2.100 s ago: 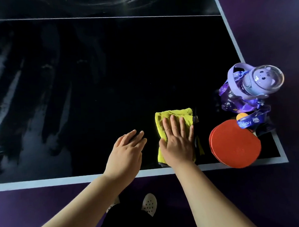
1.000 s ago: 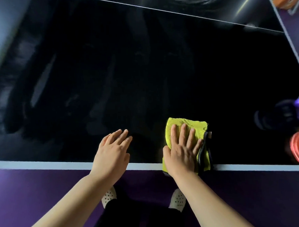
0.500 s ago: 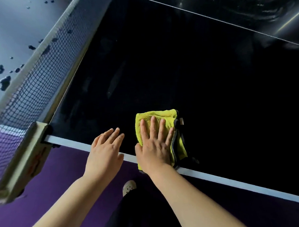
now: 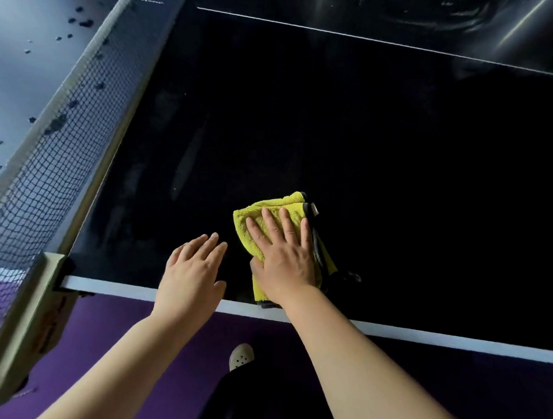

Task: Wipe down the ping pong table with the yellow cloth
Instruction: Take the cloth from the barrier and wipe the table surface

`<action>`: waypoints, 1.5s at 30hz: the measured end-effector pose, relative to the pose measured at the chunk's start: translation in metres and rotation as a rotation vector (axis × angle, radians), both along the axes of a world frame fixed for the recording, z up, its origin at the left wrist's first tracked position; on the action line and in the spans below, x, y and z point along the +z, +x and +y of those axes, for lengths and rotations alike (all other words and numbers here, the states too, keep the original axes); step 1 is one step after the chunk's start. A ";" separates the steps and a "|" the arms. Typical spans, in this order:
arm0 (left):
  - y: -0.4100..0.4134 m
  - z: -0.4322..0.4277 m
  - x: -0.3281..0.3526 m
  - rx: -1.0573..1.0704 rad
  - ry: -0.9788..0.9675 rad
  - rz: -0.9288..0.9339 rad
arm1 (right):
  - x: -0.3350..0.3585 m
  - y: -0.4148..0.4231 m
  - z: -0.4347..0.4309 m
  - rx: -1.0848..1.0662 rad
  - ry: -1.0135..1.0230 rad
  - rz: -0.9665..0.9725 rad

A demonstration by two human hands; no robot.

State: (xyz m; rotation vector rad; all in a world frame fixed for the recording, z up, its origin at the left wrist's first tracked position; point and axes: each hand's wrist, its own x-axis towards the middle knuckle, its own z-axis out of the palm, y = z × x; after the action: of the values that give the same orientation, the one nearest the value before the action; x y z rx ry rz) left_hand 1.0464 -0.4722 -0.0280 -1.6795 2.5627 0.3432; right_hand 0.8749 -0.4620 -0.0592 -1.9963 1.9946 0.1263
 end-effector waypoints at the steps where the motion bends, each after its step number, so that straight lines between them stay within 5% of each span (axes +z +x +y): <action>1: -0.012 -0.003 0.001 -0.035 -0.006 -0.002 | -0.001 -0.015 0.002 -0.044 -0.005 0.006; 8: -0.108 -0.013 0.002 -0.196 0.026 0.035 | -0.008 -0.146 0.022 -0.324 -0.033 0.077; 18: -0.196 -0.051 0.004 -0.155 0.064 0.070 | -0.006 -0.318 -0.007 -0.581 0.023 0.176; 28: -0.256 -0.084 -0.015 -0.168 0.091 0.060 | -0.010 -0.380 -0.077 -0.761 0.057 0.151; 33: -0.233 -0.094 -0.016 -0.159 0.054 0.041 | -0.006 -0.349 -0.086 -0.641 0.067 0.143; 45: -0.113 -0.100 -0.002 0.189 0.163 0.015 | -0.007 -0.148 -0.101 0.040 0.066 0.046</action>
State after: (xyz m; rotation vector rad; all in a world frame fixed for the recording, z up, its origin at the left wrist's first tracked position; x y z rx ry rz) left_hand 0.9336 -0.5721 -0.0298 -1.8660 2.3186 0.5597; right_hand 0.7267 -0.5631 -0.0664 -2.0093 1.9529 0.2456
